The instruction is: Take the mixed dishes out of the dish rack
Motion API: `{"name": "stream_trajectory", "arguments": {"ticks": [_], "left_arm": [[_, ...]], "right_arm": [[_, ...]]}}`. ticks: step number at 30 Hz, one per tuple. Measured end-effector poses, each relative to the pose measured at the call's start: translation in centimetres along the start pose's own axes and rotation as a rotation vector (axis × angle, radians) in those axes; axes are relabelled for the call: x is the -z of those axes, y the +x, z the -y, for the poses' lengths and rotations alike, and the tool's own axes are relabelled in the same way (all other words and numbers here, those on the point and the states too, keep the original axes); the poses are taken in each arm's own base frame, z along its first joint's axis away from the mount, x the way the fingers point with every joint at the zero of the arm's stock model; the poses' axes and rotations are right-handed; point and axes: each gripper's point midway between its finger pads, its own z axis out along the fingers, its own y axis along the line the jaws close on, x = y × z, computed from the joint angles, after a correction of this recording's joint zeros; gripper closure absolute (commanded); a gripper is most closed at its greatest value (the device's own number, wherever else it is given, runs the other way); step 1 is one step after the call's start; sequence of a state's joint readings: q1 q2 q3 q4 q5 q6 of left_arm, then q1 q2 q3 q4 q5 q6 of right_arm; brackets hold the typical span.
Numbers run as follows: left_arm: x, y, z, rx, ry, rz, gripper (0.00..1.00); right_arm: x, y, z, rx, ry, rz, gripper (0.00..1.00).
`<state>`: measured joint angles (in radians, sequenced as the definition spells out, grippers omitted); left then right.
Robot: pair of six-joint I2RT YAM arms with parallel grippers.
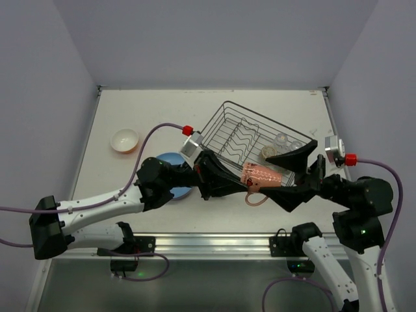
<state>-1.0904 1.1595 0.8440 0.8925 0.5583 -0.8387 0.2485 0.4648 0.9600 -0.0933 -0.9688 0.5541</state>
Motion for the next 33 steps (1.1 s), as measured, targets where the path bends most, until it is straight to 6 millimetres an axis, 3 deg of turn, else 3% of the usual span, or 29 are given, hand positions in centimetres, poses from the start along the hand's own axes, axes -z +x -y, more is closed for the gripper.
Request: {"name": "stream_trajectory", "arguments": {"ticks": [7,13,18,23,28,33], "left_arm": [[1.1,2.0,-3.6,-0.03,-0.198,-0.069,1.0],[3.0,3.8,-9.2,-0.118,-0.493,-0.205,1.0],[3.3,6.6,-15.3,-0.188,-0.749,-0.441,1.0],[6.1,11.9,-19.9,-0.203,-0.937,-0.744,1.0],[10.1,16.2,-21.0,-0.211,-1.038,-1.025,1.0],[10.3,19.0,-21.2,-0.233,-1.044,-1.179,1.0]], "right_arm": [[0.6,-1.0,6.1,-0.073,0.355,0.052,0.01],[3.6,-1.3,10.7,-0.104,0.696,0.078,0.01],[6.6,-2.5,11.8,-0.093,0.891,0.114,0.01],[8.6,-2.5,12.5,-0.097,1.014,0.119,0.01],[9.9,-1.3,13.1,-0.11,1.088,0.08,0.01],[10.2,-0.8,13.4,-0.117,1.109,0.055,0.01]]}}
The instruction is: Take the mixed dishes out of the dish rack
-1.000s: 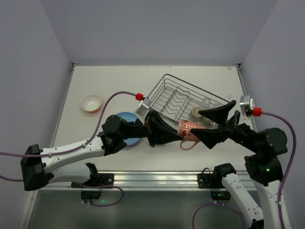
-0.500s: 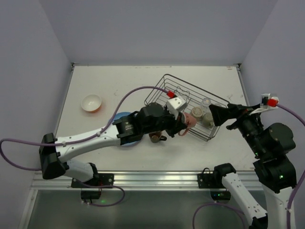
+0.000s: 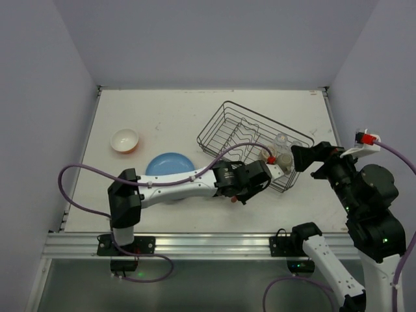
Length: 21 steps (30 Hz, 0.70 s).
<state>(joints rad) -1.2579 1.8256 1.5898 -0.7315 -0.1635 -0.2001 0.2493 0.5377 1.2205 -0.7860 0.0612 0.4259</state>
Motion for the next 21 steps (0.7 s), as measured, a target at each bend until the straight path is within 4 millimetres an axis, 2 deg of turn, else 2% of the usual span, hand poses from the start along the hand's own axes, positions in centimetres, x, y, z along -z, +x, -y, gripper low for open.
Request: {"name": "stream_trajectory", "arguments": {"ticks": [7,13,21], "left_arm": [[-2.2,1.6,0.9,-0.027,0.007,-0.091,1.0],[-4.0,1.9,1.6,-0.044,0.032,-0.125,1.0],[-5.4,2.5,1.6,-0.062,0.044,-0.163,1.0]], "right_arm": [[-0.8,1.2,0.5,0.005,0.021,-0.046,0.01],[-0.9,1.3,0.5,0.013,0.022,-0.051,0.01],[-1.1,1.8,0.7,0.02,0.024,-0.065,0.01]]}}
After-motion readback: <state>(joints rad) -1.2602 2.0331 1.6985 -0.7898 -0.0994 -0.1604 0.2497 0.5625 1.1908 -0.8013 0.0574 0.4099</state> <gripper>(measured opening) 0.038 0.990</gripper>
